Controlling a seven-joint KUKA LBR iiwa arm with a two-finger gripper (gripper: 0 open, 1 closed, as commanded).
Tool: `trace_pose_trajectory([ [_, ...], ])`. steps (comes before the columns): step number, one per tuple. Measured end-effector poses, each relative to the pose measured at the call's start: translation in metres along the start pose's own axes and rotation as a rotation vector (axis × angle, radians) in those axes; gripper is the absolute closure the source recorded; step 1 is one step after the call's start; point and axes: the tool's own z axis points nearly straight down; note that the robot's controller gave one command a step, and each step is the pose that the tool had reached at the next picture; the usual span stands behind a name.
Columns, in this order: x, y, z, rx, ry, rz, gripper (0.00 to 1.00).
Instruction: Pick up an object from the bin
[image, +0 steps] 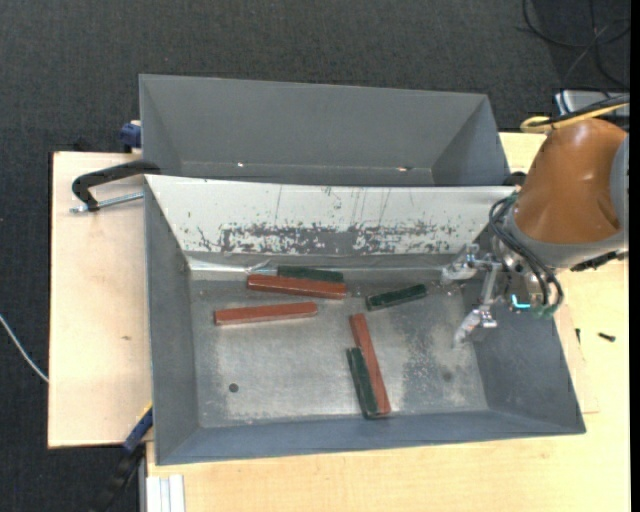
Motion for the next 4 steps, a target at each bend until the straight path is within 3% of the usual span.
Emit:
trace_pose_trajectory([
  [1, -0.002, 0.0, -0.004, 0.001, -0.008, -0.002, 0.0],
  [2, -0.026, 0.043, 0.048, 0.001, -0.011, 0.005, 1.0],
  [3, -0.026, 0.043, 0.048, 0.001, -0.011, 0.005, 0.0],
  [4, -0.026, 0.043, 0.048, 0.001, -0.011, 0.005, 0.0],
])
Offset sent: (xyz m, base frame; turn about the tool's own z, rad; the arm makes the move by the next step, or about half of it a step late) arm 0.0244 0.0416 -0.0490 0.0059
